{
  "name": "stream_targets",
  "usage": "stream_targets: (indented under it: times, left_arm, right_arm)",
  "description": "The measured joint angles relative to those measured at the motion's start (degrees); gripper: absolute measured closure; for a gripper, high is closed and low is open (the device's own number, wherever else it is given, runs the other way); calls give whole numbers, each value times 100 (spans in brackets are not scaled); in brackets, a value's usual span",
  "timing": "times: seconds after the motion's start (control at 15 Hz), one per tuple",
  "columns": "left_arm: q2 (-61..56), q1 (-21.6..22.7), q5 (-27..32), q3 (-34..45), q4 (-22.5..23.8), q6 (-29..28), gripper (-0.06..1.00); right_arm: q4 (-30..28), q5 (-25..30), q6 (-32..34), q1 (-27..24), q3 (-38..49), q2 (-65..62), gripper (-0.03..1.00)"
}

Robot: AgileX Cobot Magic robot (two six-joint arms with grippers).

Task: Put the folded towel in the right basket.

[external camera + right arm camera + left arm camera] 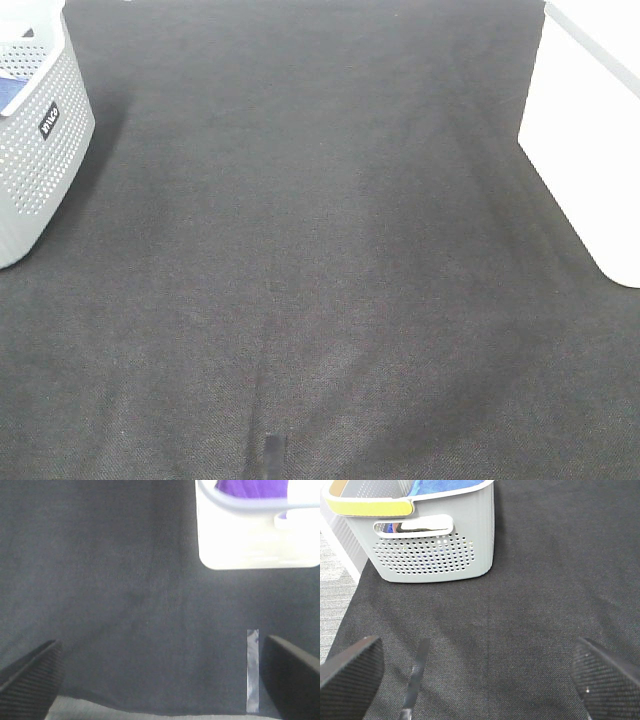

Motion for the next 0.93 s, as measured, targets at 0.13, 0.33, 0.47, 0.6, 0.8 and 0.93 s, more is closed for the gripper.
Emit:
stream_targets:
  times: [0.13,0.33,0.47,0.6,0.8,0.93]
  left_arm:
    - [0,0,0,0,0,0,0]
    - [0,0,0,0,0,0,0]
    - [0,0,0,0,0,0,0]
    - [0,0,0,0,0,0,0]
    - [0,0,0,0,0,0,0]
    - [0,0,0,0,0,0,0]
  right_arm:
    - [0,-206,-218,0,779,-1123,-1]
    - [0,-309,-464,0,1725,-2498,-1]
    - [34,-390,-493,0,2091,-3226,-1]
    - [172,-453,-372,0,2298,-3684,-1]
    - [223,-539,-229,0,2343,-3713,-1]
    - [229,-544,-229,0,2343,-3713,-1]
